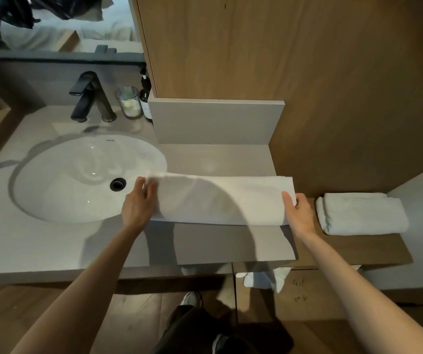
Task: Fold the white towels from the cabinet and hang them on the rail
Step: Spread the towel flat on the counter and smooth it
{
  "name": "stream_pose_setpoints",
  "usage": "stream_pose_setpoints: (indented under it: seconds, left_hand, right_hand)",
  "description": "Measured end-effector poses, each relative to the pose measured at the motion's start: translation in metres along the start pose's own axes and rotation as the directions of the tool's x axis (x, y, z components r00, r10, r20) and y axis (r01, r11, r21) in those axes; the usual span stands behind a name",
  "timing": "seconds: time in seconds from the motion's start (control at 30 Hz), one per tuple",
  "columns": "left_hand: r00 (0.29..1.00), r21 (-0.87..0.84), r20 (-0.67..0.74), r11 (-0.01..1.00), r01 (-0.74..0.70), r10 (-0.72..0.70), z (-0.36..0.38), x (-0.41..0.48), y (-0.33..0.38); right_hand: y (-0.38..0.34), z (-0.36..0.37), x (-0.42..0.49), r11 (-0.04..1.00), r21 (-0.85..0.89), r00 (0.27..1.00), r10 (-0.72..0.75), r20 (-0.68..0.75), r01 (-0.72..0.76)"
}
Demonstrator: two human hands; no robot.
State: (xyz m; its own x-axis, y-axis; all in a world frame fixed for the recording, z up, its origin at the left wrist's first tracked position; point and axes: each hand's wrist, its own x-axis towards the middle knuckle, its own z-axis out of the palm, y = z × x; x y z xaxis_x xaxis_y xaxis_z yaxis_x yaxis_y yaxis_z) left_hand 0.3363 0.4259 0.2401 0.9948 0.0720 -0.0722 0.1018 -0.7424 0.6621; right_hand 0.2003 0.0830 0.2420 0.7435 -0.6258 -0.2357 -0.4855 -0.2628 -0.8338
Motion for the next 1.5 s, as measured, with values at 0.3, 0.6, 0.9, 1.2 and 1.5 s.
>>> stream_pose_setpoints:
  seconds: [0.3,0.6,0.9,1.2,1.5]
  left_hand:
    - [0.998,0.133,0.017,0.989,-0.07,0.068,0.009,0.01,-0.007]
    - [0.999,0.211,-0.029,0.976,0.048,-0.043,0.01,0.007,0.0]
    - [0.826,0.305,0.264,0.77,-0.561,0.497,0.058,-0.031,0.055]
    - [0.797,0.449,0.407,0.662,-0.601,0.447,0.082,-0.028,0.038]
    - [0.898,0.456,0.286,0.777,-0.434,0.334,0.029,-0.005,-0.01]
  right_hand:
    - [0.009,0.009,0.005,0.941,-0.321,0.994,-0.106,0.023,0.108]
    - [-0.002,0.018,-0.009,0.942,-0.313,0.988,-0.145,-0.051,0.121]
    - [-0.052,0.089,-0.025,0.631,-0.598,0.868,-0.404,0.289,0.494]
    - [-0.029,0.112,-0.018,0.532,-0.715,0.891,-0.284,0.354,0.454]
    - [0.0,0.055,0.0,0.457,-0.771,0.892,-0.306,0.332,0.443]
